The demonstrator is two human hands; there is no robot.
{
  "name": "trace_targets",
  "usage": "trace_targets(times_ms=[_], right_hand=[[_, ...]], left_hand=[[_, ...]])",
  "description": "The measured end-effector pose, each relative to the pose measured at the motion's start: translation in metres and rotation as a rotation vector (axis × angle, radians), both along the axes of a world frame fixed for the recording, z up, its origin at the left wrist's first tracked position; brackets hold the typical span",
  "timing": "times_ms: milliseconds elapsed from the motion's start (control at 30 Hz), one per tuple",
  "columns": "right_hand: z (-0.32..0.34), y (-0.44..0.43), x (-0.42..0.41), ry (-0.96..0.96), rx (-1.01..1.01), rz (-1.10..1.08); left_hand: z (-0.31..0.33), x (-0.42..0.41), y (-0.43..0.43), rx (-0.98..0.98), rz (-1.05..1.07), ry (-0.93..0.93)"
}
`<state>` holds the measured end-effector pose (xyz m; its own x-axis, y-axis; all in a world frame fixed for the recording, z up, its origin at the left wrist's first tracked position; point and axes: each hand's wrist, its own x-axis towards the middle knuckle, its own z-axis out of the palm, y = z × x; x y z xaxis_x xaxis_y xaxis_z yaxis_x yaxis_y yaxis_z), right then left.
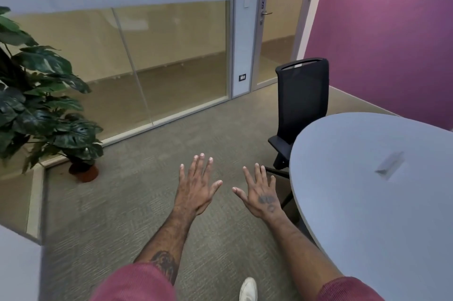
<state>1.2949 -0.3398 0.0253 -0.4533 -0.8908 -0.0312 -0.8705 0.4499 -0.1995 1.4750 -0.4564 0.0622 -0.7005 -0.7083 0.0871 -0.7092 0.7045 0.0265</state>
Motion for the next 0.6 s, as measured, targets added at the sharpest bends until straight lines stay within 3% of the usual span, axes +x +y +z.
trace_targets(times_ms=[600], right_hand=[[-0.013,-0.23,-0.159,-0.008,0.03,0.075]], left_hand=[[-0.012,-0.149,-0.226,0.028,0.062,-0.007]])
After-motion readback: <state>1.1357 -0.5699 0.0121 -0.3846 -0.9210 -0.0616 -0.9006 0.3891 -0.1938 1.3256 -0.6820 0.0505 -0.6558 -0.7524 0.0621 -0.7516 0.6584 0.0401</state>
